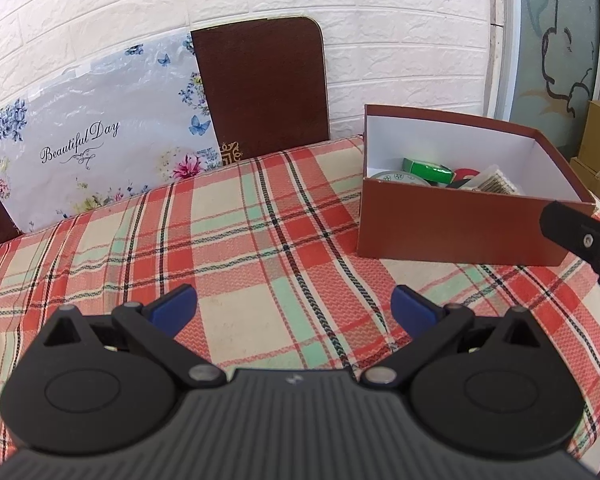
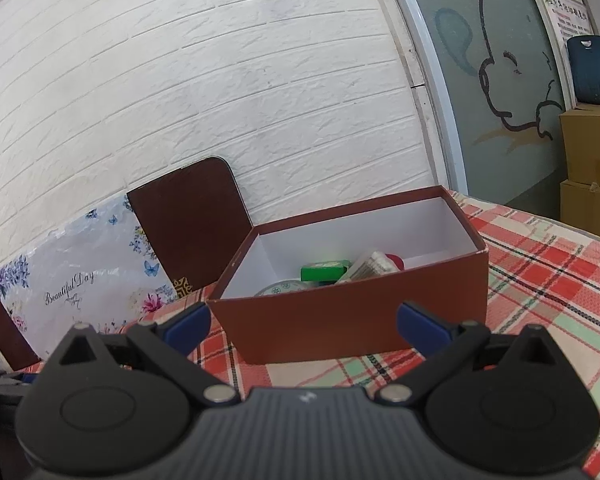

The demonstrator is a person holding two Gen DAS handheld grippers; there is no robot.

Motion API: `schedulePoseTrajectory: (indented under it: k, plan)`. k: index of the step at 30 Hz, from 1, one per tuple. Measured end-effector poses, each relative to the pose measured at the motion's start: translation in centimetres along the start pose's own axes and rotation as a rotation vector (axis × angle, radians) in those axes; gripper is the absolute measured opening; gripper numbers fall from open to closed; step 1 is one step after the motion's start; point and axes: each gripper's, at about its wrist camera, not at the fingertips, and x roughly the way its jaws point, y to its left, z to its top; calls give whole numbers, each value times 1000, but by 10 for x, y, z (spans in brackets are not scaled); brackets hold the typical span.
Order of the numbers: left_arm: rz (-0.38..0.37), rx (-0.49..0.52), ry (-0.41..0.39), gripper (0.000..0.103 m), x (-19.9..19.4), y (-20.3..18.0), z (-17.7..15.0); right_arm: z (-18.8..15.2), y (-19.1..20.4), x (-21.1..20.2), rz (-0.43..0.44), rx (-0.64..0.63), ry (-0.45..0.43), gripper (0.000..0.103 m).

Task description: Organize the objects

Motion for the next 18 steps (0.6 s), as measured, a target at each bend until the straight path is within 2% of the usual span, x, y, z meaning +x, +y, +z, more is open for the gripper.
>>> schedulePoseTrajectory:
  k: [18]
  plan:
    - [19, -15, 24, 103, 6, 6, -2, -4, 1, 4, 3, 1, 22, 103]
